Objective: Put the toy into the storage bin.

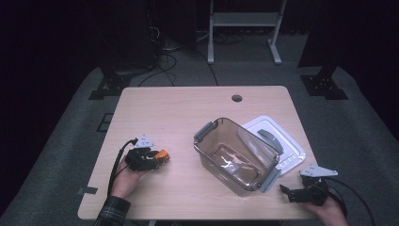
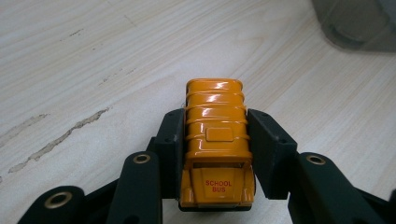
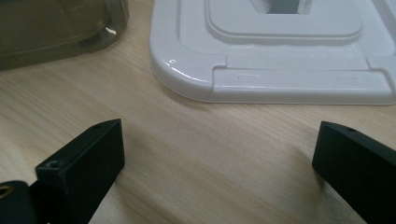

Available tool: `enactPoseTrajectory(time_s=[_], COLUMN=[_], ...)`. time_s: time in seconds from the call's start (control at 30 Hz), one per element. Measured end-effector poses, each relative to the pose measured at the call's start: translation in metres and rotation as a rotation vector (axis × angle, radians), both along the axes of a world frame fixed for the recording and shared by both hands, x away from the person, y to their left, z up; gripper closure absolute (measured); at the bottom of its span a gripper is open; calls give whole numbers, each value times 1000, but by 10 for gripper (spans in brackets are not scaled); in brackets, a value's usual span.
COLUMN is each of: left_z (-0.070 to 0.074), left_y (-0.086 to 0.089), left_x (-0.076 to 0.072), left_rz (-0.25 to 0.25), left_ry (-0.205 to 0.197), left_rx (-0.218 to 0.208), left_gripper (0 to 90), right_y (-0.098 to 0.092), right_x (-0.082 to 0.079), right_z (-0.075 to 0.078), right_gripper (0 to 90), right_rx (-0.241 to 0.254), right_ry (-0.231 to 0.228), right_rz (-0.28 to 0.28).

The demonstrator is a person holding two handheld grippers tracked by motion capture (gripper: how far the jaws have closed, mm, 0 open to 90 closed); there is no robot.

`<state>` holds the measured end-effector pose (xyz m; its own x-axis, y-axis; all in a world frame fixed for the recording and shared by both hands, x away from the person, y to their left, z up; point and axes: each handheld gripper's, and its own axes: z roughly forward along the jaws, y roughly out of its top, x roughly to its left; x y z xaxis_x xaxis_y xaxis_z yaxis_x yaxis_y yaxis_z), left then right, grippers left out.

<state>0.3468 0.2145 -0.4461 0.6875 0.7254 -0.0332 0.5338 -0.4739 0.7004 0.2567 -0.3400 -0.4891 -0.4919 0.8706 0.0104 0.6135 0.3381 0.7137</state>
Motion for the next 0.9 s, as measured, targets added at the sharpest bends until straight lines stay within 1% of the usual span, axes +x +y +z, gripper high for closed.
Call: enactPoseTrajectory(time_s=[0.37, 0.57, 0.9], left_z=[8, 16, 29], left_y=[1, -2, -4], left_x=[-4, -7, -12], left_rz=[0, -10, -24], left_ry=[-14, -16, -43], left_rx=[-28, -37, -67], left_gripper=[586, 586, 586], right_y=[0, 0, 0], right_x=[0, 0, 0], right_z=[0, 0, 0], right_gripper=[13, 13, 13], right_rx=[0, 0, 0], right_ry=[0, 0, 0], right_rz=[0, 0, 0])
